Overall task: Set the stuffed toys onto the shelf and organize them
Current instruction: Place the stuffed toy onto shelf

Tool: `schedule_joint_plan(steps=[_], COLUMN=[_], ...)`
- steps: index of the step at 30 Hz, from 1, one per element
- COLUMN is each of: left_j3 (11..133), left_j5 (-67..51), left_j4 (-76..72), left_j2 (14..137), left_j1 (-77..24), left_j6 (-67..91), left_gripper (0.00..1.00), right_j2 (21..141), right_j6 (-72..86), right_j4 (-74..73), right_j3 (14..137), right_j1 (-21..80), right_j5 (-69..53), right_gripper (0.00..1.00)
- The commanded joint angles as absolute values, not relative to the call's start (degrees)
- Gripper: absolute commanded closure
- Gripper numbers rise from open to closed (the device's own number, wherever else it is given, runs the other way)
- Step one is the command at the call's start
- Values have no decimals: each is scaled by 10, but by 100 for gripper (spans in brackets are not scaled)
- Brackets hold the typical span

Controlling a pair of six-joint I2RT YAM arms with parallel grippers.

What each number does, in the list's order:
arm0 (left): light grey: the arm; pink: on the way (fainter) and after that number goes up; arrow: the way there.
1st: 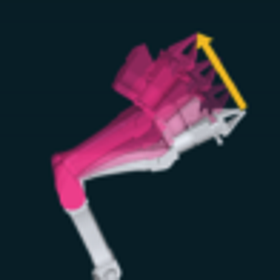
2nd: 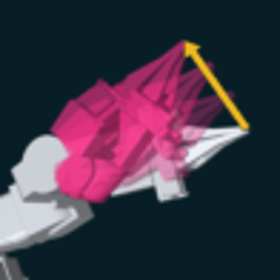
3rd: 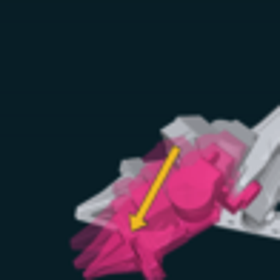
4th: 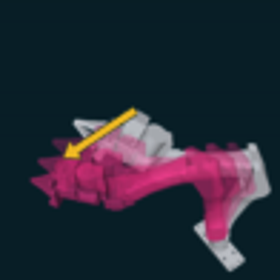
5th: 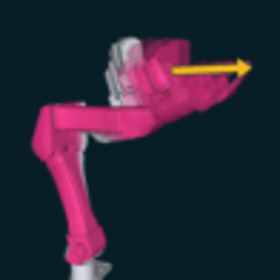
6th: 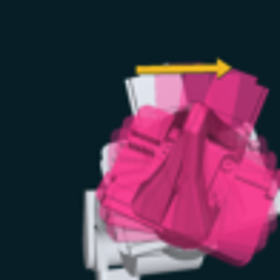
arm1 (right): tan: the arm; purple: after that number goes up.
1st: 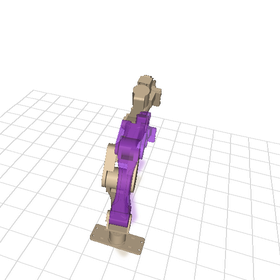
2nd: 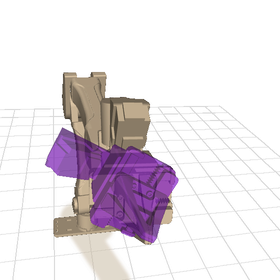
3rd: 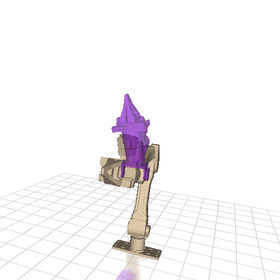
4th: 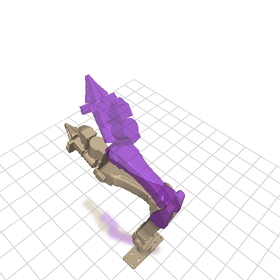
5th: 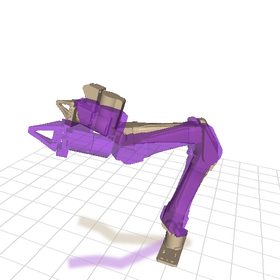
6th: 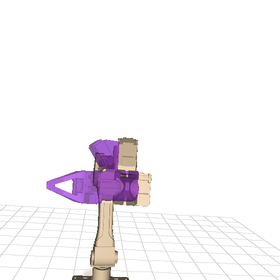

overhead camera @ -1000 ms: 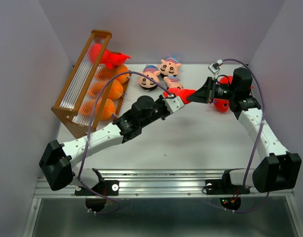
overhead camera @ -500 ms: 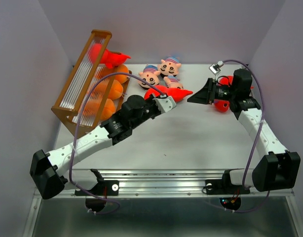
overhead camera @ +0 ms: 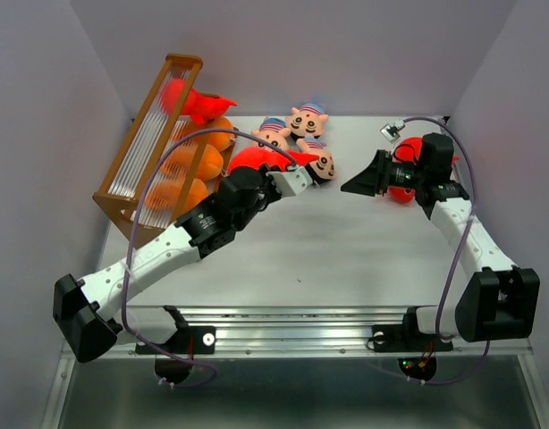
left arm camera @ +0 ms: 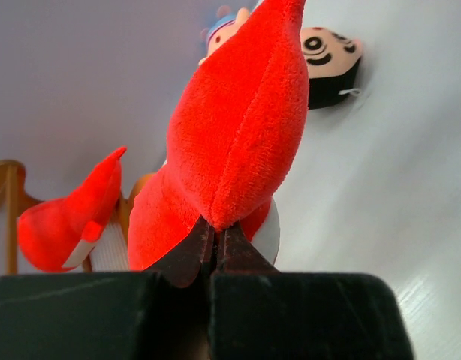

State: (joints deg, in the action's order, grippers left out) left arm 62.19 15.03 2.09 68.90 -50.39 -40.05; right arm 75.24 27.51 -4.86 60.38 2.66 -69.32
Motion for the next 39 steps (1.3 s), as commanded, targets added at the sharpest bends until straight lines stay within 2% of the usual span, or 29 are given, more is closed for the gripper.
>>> schedule_joint_plan(steps=[1, 14, 28, 39], left_j3=[676, 741, 743, 716], left_j5=[226, 252, 272, 222], left_j4=[30, 17, -70, -102], left_j2=[694, 785, 856, 879], left_j1=[-485, -334, -268, -222], left_j6=[-439, -483, -553, -616], left_gripper=[100, 100, 100, 100], right_j2=[750, 804, 829, 831], right_j6=[219, 126, 89, 93], right_j4=[-30, -29, -30, -30], right_j3=[577, 516, 487, 487], right_j1=[16, -35, -64, -69], right_j5=[-684, -736, -801, -816], right_gripper=[26, 23, 23, 22])
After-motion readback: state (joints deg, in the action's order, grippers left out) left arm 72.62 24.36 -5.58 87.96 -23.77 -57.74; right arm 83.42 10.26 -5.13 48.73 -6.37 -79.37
